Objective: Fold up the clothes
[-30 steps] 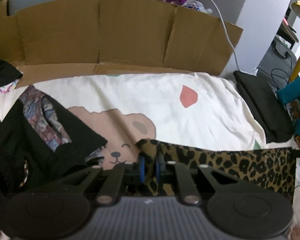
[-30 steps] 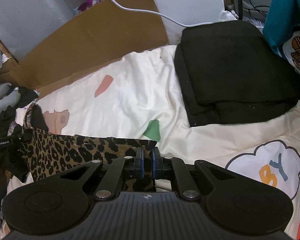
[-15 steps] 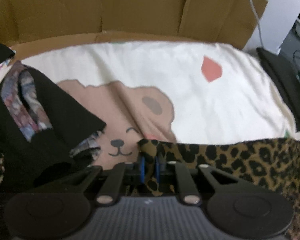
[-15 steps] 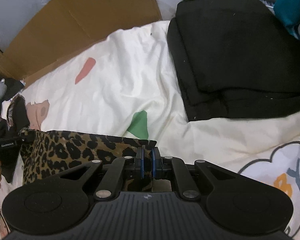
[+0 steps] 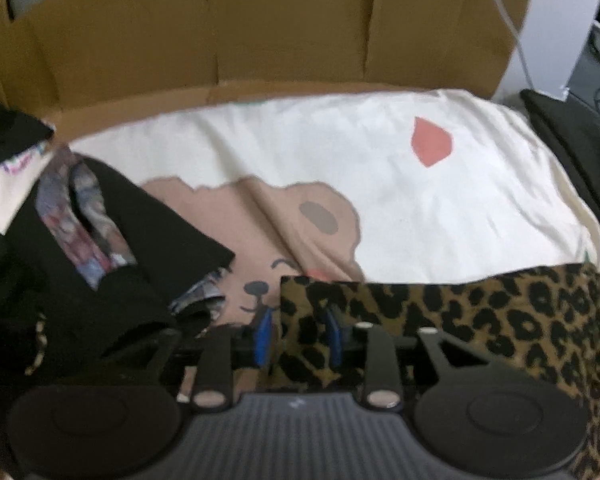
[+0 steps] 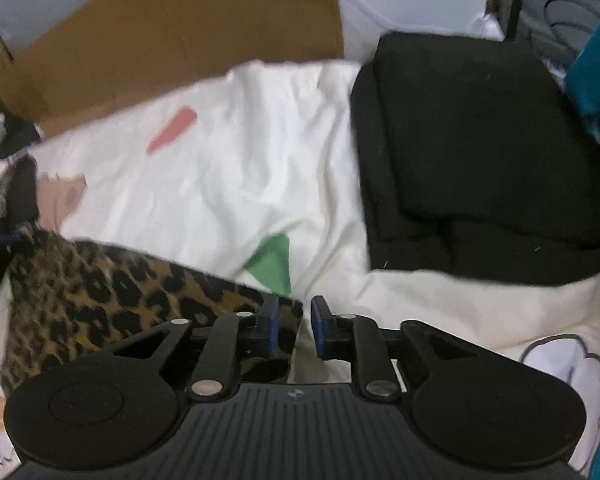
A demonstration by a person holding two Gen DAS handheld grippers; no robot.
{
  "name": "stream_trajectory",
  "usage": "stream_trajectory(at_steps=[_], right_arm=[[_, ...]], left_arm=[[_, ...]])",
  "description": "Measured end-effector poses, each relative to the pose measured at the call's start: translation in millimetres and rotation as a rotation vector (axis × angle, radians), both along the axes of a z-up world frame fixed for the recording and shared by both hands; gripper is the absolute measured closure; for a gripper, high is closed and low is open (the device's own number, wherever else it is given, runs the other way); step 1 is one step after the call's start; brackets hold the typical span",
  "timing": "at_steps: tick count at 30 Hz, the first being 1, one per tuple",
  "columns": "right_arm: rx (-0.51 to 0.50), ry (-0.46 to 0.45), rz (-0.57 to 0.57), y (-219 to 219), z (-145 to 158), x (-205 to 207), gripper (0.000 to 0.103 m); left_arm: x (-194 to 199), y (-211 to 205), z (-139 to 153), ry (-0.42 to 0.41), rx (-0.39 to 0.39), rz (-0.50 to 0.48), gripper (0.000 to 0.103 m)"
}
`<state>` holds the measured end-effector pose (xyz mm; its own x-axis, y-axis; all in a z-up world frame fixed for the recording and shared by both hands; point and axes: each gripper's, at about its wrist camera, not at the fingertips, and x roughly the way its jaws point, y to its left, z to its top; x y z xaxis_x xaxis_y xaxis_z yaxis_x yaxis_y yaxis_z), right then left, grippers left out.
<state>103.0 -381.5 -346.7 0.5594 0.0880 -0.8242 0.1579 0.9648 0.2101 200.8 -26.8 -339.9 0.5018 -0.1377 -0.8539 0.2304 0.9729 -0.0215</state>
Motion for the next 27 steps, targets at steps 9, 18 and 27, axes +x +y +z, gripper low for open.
stream_trajectory(at_steps=[9,18,27], right_arm=[[0.047,-0.09,0.141,41.4,22.3,4.7,0.085],[0.009,-0.109,0.275,87.6,14.8,15.9,0.085],[-0.035,-0.049,0.304,97.2,-9.8,29.1,0.084]], left_arm=[[-23.5,-51.6,31.8,-0.088,-0.064,-0.129,0.071],[-33.5,-105.8,24.8,-0.073,-0.168,-0.296,0.08],[-32.7,-114.0,-4.0,-0.034,-0.171,-0.313,0.082]])
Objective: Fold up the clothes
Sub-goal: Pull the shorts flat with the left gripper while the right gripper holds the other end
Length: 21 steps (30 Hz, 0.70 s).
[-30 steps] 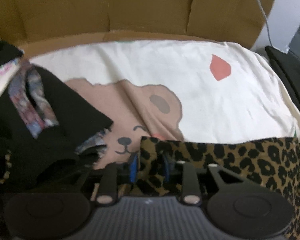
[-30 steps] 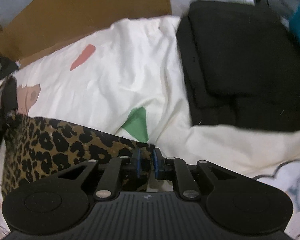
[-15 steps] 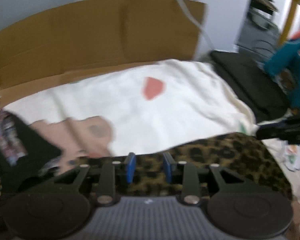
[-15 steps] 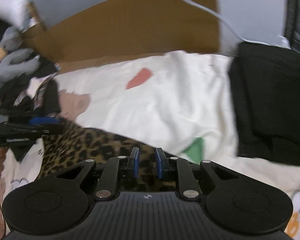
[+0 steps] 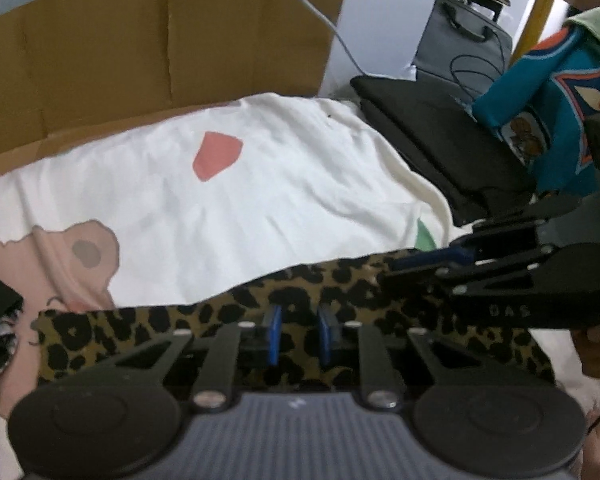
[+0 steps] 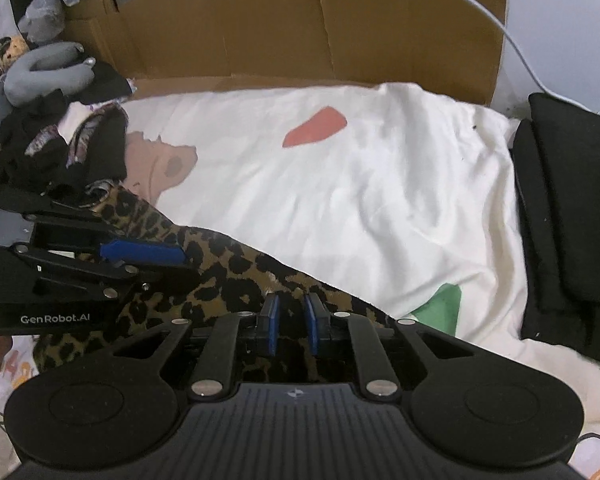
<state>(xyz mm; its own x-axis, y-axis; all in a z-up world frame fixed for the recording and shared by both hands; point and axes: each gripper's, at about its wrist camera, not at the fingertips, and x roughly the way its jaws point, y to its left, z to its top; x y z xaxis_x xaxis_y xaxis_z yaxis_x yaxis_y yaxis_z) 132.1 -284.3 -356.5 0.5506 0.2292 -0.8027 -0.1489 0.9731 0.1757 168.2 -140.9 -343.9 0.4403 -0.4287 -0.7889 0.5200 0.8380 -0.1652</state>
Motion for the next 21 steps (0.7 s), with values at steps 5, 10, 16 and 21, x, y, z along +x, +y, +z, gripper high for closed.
stream_trajectory(at_steps=[5,10,16,21], right_arm=[[0.033,0.022,-0.004,-3.9,-13.5,4.6,0.085],[0.07,0.043,-0.026,-11.3,-3.7,7.1,0.084],[0.102,-0.013,-0.015,-14.8,19.7,-15.7,0.081],[0.081,-0.007,-0.021,-9.0,14.6,-35.5,0.08]], left_arm=[[2.2,4.0,-14.0,0.016,-0.005,0.004,0.082],[4.4,5.0,-14.6,0.029,-0.005,0.009,0.083],[2.8,2.0,-14.6,0.007,0.022,-0.009,0.083],[3.7,2.3,-15.1,0.01,0.02,-0.011,0.083]])
